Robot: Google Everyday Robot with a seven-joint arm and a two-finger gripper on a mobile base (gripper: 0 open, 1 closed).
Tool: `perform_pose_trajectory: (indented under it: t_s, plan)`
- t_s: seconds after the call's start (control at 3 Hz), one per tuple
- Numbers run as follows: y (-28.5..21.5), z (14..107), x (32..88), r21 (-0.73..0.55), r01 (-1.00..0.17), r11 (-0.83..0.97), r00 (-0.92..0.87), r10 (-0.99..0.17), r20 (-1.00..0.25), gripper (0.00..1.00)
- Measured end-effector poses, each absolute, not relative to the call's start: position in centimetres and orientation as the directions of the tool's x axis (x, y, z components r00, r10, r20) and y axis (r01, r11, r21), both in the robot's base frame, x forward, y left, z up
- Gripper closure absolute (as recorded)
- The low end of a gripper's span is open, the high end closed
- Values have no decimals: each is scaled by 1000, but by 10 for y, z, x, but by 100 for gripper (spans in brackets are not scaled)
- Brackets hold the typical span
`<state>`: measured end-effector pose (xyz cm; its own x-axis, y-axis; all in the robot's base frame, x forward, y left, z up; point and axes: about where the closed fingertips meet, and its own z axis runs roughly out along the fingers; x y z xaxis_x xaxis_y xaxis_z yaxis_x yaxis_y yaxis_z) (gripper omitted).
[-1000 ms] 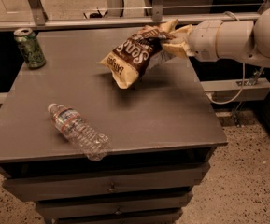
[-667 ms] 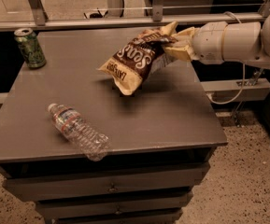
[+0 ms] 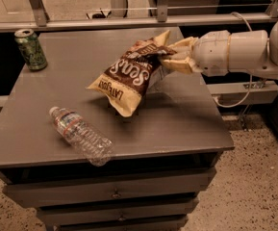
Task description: Move brown chip bag near water bottle
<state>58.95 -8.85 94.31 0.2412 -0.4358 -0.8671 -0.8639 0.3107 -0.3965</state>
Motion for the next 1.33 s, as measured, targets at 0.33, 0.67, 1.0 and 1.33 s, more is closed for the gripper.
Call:
perform_pose_trajectory:
  t_s: [0.33,0.67,1.0,1.33]
  plan:
    - [-73,942,580,-388,-879,276,256,-413,-874,100]
    - [-59,939,574,-376,-892,250,262,-391,-882,100]
    - [-42,931,572,-353,-909,222,254,-375,-892,74]
    - [-35,927,572,-341,-915,217,246,-369,-896,51]
